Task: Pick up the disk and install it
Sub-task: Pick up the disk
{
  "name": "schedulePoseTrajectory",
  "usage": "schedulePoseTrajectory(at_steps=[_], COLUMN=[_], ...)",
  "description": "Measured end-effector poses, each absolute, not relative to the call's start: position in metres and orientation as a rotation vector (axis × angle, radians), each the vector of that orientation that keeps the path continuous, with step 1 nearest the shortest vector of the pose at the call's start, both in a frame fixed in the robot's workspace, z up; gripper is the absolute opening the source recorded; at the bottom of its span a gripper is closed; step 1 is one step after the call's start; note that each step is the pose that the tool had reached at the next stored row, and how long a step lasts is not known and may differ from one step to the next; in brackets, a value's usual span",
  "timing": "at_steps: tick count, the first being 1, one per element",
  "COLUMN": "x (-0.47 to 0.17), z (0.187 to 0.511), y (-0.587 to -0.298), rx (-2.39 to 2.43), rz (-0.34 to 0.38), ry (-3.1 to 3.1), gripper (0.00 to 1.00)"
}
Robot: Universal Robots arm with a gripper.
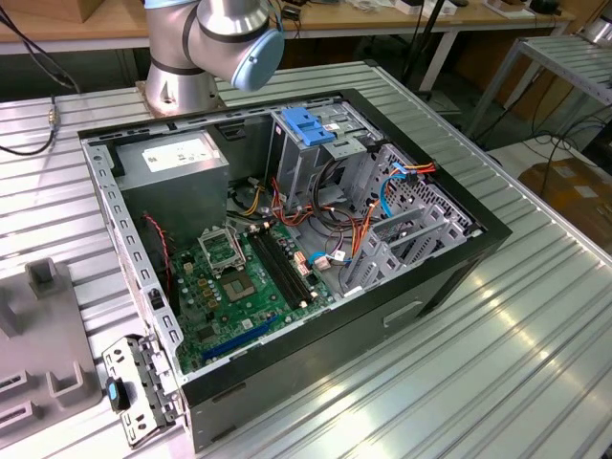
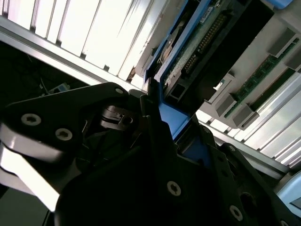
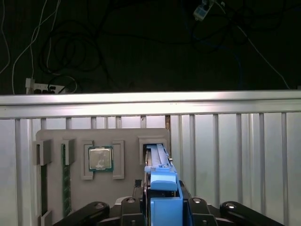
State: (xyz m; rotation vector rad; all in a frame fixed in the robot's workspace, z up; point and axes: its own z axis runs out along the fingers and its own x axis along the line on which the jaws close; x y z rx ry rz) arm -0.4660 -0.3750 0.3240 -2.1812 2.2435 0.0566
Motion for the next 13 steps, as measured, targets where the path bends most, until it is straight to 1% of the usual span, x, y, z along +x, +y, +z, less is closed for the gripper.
schedulePoseTrajectory(at_steps=[13], x=[-0.466], z=[0.341], y=[-0.375], rx=[-2.181], rz=[0.057], ry=[2.243], gripper=[0.37])
